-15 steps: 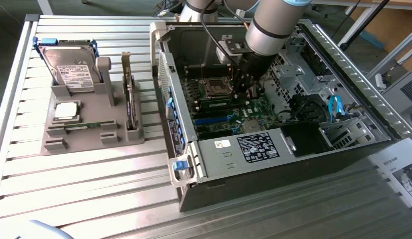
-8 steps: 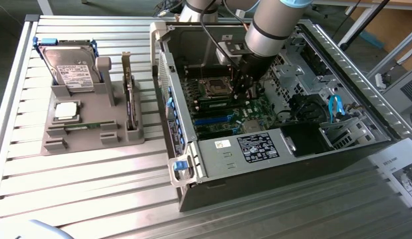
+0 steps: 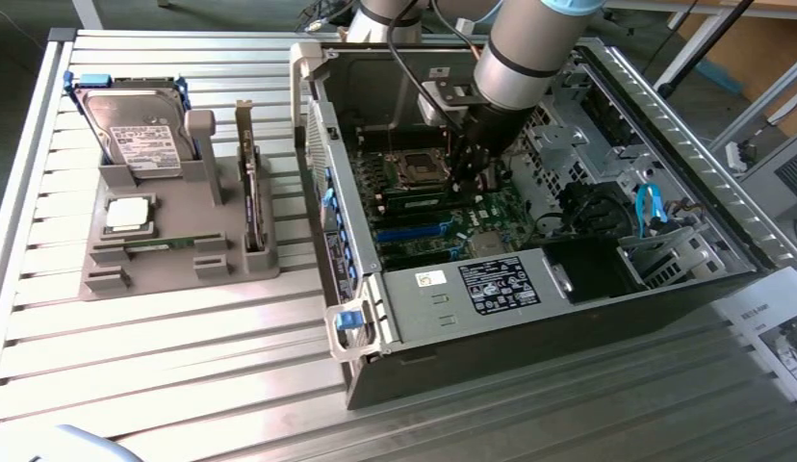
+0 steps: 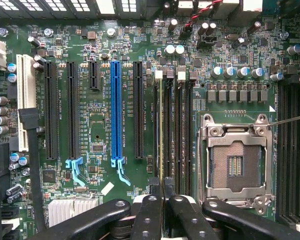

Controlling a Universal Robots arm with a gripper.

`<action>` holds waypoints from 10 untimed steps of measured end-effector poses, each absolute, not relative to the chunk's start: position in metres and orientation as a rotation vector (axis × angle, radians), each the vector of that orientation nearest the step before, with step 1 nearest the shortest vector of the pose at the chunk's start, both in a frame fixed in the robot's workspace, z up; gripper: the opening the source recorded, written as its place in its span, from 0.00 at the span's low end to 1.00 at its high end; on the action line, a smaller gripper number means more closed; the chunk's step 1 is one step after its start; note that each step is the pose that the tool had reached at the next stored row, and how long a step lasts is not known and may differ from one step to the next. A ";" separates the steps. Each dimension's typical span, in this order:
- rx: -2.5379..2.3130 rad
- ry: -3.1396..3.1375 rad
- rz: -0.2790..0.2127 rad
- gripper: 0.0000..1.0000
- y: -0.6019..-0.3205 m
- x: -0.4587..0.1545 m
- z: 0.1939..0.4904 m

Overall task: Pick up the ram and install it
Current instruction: 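Insert the ram into the slot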

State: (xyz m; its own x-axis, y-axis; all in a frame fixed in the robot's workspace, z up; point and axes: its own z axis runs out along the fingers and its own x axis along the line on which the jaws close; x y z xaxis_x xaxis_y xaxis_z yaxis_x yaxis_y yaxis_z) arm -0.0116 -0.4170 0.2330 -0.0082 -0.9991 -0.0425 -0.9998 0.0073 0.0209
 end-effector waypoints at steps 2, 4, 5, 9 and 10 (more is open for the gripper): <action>-2.202 2.219 0.070 0.18 -0.417 -0.012 0.233; -2.202 2.218 0.070 0.25 -0.417 -0.012 0.233; -2.202 2.218 0.070 0.25 -0.417 -0.012 0.233; -2.202 2.218 0.070 0.25 -0.417 -0.012 0.233; -2.202 2.219 0.070 0.25 -0.417 -0.012 0.233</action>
State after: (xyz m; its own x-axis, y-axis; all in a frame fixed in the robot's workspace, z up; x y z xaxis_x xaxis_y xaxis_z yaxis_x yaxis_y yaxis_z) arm -0.0116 -0.4170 0.2331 -0.0081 -0.9991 -0.0423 -0.9998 0.0072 0.0209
